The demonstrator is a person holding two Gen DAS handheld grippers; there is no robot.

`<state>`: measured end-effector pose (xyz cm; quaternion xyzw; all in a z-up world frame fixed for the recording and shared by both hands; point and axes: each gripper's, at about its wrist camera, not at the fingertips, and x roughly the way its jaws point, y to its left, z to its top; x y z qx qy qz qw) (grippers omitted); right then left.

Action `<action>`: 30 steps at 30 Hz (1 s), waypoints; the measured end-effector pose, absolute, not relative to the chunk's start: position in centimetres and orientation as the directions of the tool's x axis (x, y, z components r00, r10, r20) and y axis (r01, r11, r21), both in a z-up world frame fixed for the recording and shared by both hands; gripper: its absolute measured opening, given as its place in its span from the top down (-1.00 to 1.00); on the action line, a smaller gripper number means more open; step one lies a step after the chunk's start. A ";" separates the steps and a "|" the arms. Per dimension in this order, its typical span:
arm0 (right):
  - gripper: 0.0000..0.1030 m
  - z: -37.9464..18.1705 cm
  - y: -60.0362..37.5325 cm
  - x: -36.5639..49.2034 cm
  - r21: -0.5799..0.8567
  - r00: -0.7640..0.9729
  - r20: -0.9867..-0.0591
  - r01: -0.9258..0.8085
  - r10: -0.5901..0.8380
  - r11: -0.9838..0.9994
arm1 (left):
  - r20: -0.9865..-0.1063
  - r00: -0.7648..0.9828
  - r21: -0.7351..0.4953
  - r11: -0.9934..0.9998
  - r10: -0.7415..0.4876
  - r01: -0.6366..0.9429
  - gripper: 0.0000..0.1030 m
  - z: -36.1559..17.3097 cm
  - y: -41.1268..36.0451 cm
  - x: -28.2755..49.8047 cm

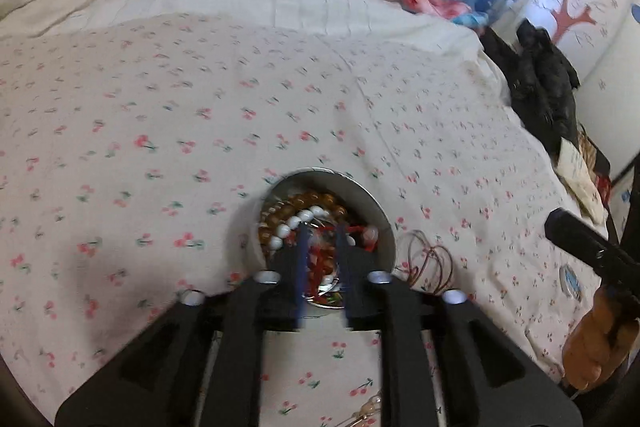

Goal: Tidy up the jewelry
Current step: 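Drop the red-string bracelet into the tin with the left tool while the right tool drops the brown cord in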

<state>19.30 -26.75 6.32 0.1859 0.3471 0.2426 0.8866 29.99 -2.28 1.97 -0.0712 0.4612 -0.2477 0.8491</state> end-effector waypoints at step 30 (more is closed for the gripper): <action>0.67 -1.3 -23.3 20.9 0.177 0.561 -0.786 -0.199 0.260 0.964 | -0.696 0.554 -0.423 0.884 -0.457 0.198 -0.41 3.6 4.9 25.3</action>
